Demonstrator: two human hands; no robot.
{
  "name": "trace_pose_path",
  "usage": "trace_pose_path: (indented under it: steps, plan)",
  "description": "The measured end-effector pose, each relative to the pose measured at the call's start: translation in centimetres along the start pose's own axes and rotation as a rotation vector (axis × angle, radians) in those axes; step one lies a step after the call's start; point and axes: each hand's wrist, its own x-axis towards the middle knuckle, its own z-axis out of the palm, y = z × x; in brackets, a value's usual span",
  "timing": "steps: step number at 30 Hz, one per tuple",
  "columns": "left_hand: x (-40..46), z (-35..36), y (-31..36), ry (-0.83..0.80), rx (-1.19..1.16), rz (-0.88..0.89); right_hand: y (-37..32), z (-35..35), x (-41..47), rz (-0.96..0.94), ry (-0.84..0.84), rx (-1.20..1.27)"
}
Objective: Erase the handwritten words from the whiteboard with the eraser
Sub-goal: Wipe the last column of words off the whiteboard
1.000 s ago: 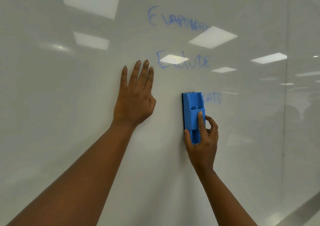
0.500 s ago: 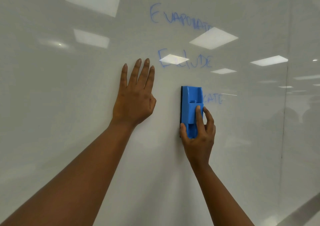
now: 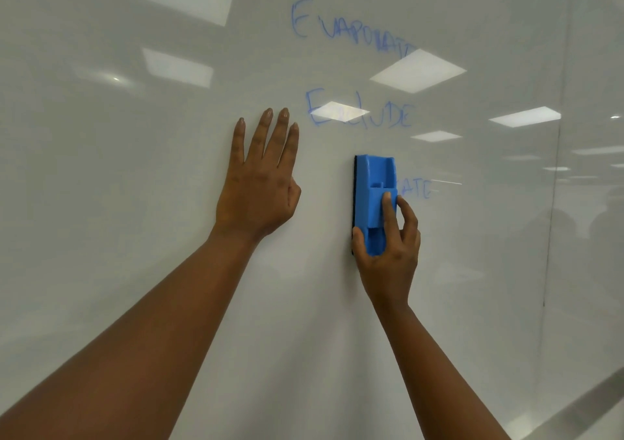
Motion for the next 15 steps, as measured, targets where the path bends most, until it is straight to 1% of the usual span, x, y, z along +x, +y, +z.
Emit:
trace_pose_path:
  steps: [5, 9, 12, 15]
  plan:
    - [-0.1, -0.2, 0.0, 0.004, -0.018, -0.007, 1.6, -0.8, -1.0, 0.008, -0.019, -0.026]
    - [-0.1, -0.2, 0.2, 0.011, -0.013, -0.007, 2.5, -0.9, -0.4, 0.115, 0.044, -0.025]
    - [-0.1, -0.1, 0.2, 0.010, 0.005, -0.007, 1.7, -0.3, 0.3, 0.191, 0.091, 0.000]
    - [-0.1, -0.1, 0.2, 0.007, 0.009, -0.008, 0.8, 0.1, 0.1, 0.125, 0.074, 0.016]
